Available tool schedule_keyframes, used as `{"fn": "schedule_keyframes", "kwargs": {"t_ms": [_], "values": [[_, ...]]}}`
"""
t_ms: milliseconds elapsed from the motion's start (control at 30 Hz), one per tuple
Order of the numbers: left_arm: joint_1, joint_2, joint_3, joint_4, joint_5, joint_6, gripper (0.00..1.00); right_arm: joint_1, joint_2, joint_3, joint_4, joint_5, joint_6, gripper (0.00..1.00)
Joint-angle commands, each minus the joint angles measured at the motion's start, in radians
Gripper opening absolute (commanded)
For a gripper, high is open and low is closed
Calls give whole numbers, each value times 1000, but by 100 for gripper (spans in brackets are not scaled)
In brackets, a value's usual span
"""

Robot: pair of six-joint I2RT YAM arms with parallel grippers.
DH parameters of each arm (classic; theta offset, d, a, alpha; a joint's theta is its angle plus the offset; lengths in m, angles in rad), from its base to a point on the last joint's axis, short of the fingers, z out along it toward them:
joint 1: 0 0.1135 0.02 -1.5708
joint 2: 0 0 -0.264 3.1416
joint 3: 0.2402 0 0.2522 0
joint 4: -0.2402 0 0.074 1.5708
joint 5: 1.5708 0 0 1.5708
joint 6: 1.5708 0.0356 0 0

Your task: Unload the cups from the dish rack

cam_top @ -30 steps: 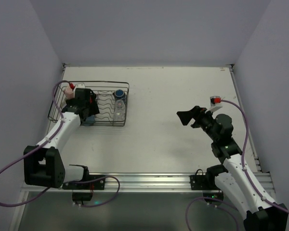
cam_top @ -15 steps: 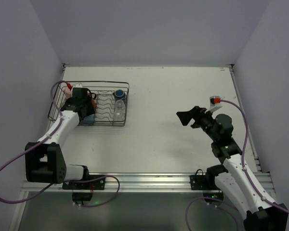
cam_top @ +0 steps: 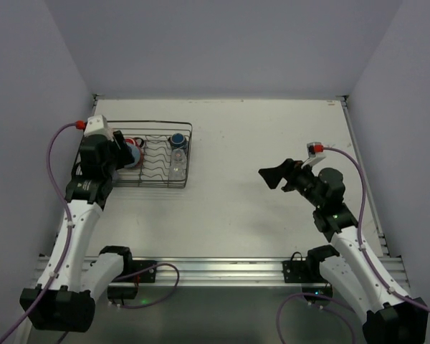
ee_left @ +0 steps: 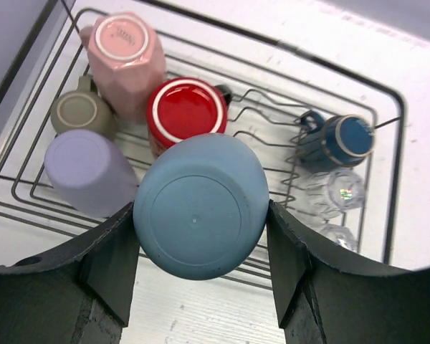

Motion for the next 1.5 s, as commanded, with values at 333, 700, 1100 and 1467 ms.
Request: {"fn": "schedule_keyframes", "kwargs": {"t_ms": [333,700,1100,1467], "values": [[-18,-168,-242,559,871,-308,8,126,65,-13,455,-183,288,79],[-263,-161,-386,1003,878,-567,4,353,321,90,702,-154,367,81],[-391,-84,-443,1115,827,-592,4,440,427,151,773,-134,367,62],[-435,-188,-245,544,565,-284,92,437,323,243,456,88,173,0]]}}
